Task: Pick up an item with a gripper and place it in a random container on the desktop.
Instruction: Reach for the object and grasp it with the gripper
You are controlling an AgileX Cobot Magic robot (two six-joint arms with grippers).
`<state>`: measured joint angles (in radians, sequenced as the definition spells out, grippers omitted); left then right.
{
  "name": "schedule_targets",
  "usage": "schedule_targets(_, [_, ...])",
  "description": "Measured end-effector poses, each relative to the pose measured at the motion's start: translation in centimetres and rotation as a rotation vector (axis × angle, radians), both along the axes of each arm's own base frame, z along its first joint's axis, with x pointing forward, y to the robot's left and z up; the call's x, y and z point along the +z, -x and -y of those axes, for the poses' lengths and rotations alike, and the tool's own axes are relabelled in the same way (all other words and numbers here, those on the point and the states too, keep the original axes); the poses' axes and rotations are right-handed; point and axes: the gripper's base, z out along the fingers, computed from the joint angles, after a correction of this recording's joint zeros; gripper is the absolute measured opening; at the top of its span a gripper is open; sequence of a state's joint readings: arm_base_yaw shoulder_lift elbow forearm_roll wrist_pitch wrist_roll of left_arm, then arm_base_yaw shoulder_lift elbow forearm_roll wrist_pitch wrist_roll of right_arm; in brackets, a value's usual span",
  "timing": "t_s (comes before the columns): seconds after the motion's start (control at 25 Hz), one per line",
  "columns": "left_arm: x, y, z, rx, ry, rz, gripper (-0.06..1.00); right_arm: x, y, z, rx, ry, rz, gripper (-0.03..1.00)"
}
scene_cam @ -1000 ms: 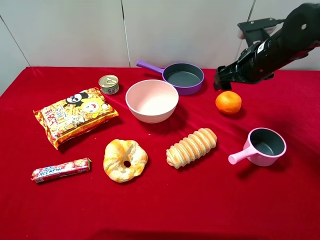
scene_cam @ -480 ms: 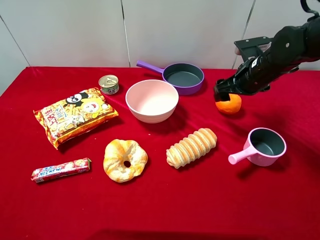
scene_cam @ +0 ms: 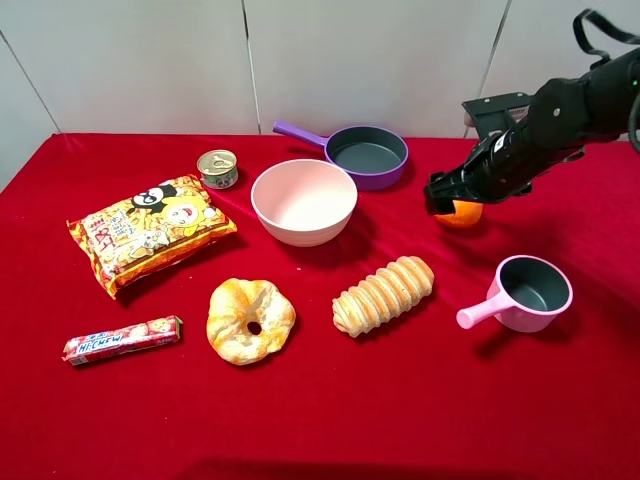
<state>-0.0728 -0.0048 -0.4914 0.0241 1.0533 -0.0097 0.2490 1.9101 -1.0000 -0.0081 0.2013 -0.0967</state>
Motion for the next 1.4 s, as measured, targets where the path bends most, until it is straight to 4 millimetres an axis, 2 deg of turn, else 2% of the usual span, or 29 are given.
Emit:
schedule_targets(0.48, [0.0,0.0,0.0,0.000,0.000,0.000,0.97,-1.7,-0.4,-0.1,0.006,0.004,0.000,0.64])
schedule_targets(1.2, [0.0,0.0,0.0,-0.001,-0.001,0.000,0.97,-1.7,-0.4,-0.1,0.006,0.004,0.000,0.64])
schedule_targets(1.4, [0.0,0.0,0.0,-0.001,-0.001,0.000,0.97,-1.7,-0.4,-0.1,0.006,0.005,0.002,0.54])
